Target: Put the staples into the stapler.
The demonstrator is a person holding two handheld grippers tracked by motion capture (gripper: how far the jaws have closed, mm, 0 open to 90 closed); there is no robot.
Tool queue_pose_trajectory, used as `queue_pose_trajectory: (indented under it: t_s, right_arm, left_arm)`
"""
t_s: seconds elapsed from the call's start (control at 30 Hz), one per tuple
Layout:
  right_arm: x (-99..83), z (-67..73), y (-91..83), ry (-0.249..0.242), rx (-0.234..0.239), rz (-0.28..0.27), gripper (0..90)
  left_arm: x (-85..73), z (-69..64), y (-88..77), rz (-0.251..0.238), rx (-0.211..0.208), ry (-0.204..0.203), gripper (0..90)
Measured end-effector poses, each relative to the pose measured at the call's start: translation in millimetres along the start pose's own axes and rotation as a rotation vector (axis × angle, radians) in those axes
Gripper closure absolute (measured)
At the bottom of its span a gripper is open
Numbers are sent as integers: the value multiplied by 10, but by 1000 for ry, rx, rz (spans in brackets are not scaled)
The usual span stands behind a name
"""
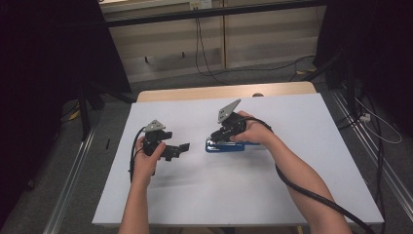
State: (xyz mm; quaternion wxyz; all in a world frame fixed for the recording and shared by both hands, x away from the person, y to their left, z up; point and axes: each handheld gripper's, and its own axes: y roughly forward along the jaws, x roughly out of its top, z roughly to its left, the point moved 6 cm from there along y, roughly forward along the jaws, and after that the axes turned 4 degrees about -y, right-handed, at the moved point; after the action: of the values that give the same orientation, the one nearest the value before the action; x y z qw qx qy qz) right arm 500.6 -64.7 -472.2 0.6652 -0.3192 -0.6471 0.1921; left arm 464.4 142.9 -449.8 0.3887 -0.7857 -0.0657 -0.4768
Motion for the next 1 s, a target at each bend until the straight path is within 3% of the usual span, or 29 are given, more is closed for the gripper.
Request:
queue_pose_trajectory:
  t_s: [0.77, 1.0]
  right_arm:
    - [39, -8, 40, -5, 4, -2, 799]
    - [35, -19, 33, 14, -8, -8, 719]
  left_arm:
    - [-7, 1, 12, 6, 1, 1, 46]
    - [-10, 2, 21, 10, 1, 3, 46]
